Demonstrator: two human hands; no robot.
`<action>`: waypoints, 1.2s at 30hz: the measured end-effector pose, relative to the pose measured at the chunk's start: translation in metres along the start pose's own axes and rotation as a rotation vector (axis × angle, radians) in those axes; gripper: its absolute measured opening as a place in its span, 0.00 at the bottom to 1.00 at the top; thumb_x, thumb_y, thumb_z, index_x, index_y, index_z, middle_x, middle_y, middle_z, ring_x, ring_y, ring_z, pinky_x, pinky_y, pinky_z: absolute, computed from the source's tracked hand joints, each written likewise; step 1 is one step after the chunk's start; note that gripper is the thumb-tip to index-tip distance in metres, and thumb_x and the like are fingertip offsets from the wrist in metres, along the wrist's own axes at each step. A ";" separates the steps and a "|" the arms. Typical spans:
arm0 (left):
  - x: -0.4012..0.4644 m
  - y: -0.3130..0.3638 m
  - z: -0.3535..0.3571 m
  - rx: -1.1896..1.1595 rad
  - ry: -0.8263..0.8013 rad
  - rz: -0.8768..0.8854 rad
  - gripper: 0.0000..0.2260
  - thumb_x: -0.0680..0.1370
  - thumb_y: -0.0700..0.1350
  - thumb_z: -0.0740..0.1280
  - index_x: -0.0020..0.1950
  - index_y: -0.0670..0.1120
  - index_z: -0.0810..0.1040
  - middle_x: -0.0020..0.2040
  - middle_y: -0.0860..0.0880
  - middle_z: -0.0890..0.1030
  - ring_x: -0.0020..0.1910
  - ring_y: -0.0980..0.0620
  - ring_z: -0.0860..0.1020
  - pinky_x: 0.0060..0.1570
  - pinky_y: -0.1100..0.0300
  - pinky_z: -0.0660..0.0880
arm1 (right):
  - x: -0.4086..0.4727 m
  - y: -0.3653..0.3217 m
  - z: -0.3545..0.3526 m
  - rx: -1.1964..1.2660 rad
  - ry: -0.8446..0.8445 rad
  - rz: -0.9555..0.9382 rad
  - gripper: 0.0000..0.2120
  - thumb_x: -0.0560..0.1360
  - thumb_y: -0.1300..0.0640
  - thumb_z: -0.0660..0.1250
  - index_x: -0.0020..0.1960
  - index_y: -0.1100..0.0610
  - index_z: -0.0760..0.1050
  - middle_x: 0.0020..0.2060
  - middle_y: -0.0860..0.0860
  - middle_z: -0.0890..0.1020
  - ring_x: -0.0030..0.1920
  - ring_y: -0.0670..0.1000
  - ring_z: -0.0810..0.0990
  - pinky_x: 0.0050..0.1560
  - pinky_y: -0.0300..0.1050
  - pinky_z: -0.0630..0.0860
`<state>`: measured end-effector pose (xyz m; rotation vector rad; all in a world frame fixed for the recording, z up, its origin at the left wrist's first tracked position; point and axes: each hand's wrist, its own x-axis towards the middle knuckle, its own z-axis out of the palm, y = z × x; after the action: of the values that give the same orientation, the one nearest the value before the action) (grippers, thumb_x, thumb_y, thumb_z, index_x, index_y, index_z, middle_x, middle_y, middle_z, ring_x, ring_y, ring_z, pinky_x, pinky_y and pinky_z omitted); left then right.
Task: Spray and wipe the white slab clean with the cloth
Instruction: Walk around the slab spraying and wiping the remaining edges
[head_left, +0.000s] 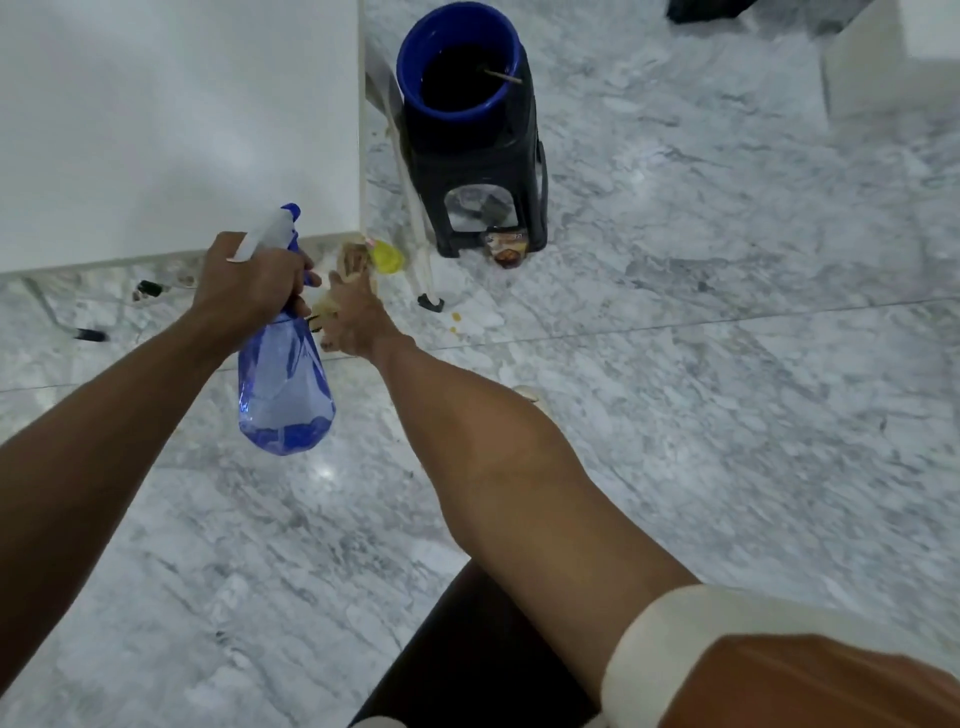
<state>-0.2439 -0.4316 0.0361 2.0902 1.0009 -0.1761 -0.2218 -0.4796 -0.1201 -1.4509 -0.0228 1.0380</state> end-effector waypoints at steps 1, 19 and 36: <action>-0.007 0.000 0.000 -0.005 -0.006 0.010 0.09 0.69 0.33 0.60 0.42 0.36 0.80 0.44 0.38 0.84 0.19 0.53 0.76 0.43 0.51 0.80 | -0.015 -0.003 -0.005 0.181 -0.034 0.041 0.02 0.83 0.61 0.59 0.54 0.59 0.70 0.62 0.68 0.75 0.39 0.48 0.80 0.31 0.36 0.78; -0.057 0.138 0.081 -0.160 -0.154 0.185 0.11 0.72 0.34 0.62 0.29 0.40 0.77 0.34 0.37 0.81 0.26 0.47 0.76 0.30 0.58 0.75 | -0.164 -0.097 -0.272 1.073 -0.132 -0.125 0.41 0.73 0.39 0.70 0.75 0.64 0.65 0.72 0.63 0.70 0.70 0.62 0.72 0.54 0.58 0.81; 0.091 0.398 0.199 -0.290 -0.150 0.163 0.07 0.77 0.32 0.61 0.42 0.37 0.78 0.29 0.48 0.81 0.20 0.52 0.73 0.26 0.60 0.73 | -0.057 -0.310 -0.548 0.401 0.286 -0.090 0.17 0.79 0.58 0.66 0.66 0.61 0.74 0.60 0.58 0.82 0.59 0.56 0.81 0.54 0.50 0.80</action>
<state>0.1389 -0.6667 0.1023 1.8529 0.7165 -0.0971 0.2380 -0.8774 0.0526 -1.2045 0.3066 0.7047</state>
